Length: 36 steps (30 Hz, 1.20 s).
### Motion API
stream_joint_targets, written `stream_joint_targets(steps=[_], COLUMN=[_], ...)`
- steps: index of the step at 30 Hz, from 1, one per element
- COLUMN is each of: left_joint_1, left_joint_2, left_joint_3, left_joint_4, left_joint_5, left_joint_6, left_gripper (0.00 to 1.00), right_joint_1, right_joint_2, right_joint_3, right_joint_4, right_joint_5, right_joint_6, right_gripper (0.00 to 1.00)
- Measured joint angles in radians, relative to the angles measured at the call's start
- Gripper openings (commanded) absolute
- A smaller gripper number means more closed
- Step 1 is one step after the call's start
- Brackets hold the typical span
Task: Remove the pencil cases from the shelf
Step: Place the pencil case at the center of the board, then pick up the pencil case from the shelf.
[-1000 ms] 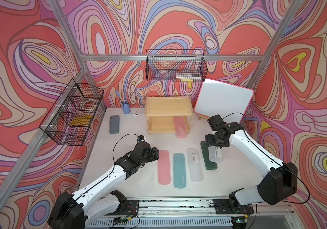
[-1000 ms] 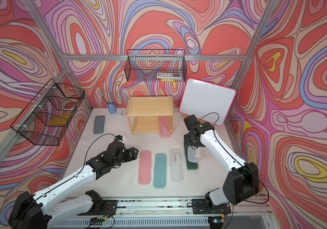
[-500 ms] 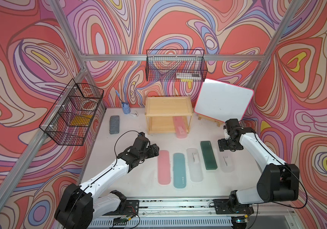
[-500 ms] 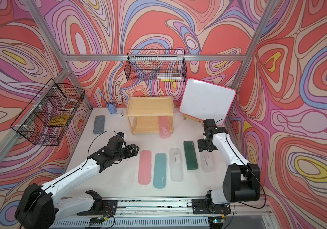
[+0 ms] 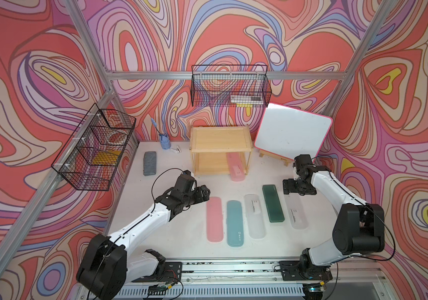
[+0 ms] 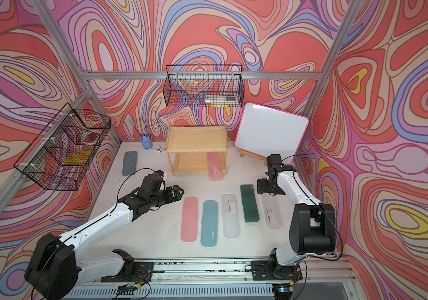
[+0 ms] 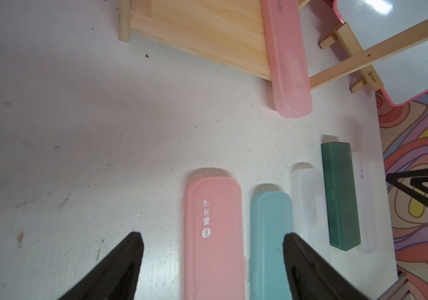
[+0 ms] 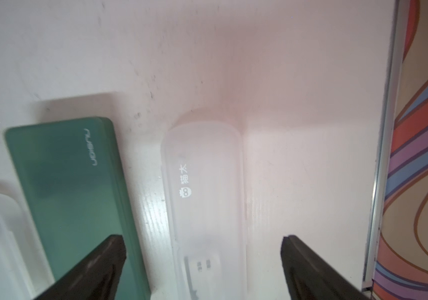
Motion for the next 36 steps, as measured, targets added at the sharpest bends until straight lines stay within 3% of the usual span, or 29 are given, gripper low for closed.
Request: stream_joint_targets(steps=[8, 13, 19, 30, 36], left_joint_1=[-0.023, -0.077, -0.089, -0.091, -0.1], left_joint_2=[0.29, 0.469, 0.624, 0.79, 0.85], left_joint_3=[0.104, 0.252, 0.327, 0.443, 0.511], left_joint_4=[0.315, 0.382, 0.482, 0.521, 0.53], left_joint_5=[0.235, 0.249, 0.255, 0.233, 0.224], left_joint_6=[-0.21, -0.281, -0.357, -0.408, -0.426], left_gripper=[0.91, 0.92, 0.92, 0.92, 0.81], right_joint_1=[0.0, 0.0, 0.0, 0.0, 0.0], right_joint_2=[-0.199, -0.206, -0.228, -0.237, -0.238], right_joint_3=[0.028, 0.063, 0.064, 0.07, 0.07], right_joint_4=[0.124, 0.138, 0.144, 0.145, 0.145], right_joint_5=[-0.201, -0.258, -0.287, -0.312, -0.315], right_joint_6=[0.169, 0.206, 0.216, 0.212, 0.204], right_gripper=[0.98, 0.98, 0.98, 0.98, 0.98])
